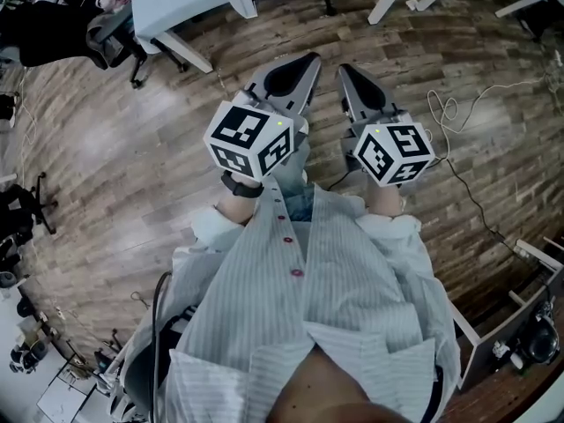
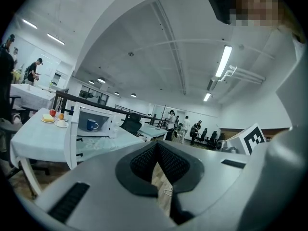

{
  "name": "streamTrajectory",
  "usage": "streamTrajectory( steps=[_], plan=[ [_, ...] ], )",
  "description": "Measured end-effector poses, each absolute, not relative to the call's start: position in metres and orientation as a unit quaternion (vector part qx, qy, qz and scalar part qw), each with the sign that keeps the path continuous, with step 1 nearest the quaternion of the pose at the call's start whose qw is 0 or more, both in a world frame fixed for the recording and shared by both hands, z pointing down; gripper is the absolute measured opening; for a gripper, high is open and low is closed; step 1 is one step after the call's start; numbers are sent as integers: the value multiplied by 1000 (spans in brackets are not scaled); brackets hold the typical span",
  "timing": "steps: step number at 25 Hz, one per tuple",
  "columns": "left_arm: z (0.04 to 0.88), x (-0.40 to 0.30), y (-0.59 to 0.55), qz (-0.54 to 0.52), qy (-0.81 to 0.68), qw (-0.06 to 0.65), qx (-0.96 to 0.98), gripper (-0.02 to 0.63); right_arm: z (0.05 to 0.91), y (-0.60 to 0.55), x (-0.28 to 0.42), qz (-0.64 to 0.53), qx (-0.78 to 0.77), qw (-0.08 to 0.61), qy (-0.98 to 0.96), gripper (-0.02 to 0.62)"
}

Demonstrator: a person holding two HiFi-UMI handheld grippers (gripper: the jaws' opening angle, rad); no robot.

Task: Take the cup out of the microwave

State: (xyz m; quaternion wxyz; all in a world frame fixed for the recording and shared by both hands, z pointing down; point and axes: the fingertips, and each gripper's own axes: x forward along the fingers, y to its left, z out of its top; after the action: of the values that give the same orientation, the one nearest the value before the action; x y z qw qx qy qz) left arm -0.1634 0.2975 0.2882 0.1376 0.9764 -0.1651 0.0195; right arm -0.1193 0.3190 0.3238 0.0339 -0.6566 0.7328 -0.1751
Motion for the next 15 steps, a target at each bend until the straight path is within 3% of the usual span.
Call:
streamTrajectory(
  steps=[15],
  plan=[
    [281,-83,155,24,-169,123,978,8,312,175,-45,-165,-653,37,738,34]
  ],
)
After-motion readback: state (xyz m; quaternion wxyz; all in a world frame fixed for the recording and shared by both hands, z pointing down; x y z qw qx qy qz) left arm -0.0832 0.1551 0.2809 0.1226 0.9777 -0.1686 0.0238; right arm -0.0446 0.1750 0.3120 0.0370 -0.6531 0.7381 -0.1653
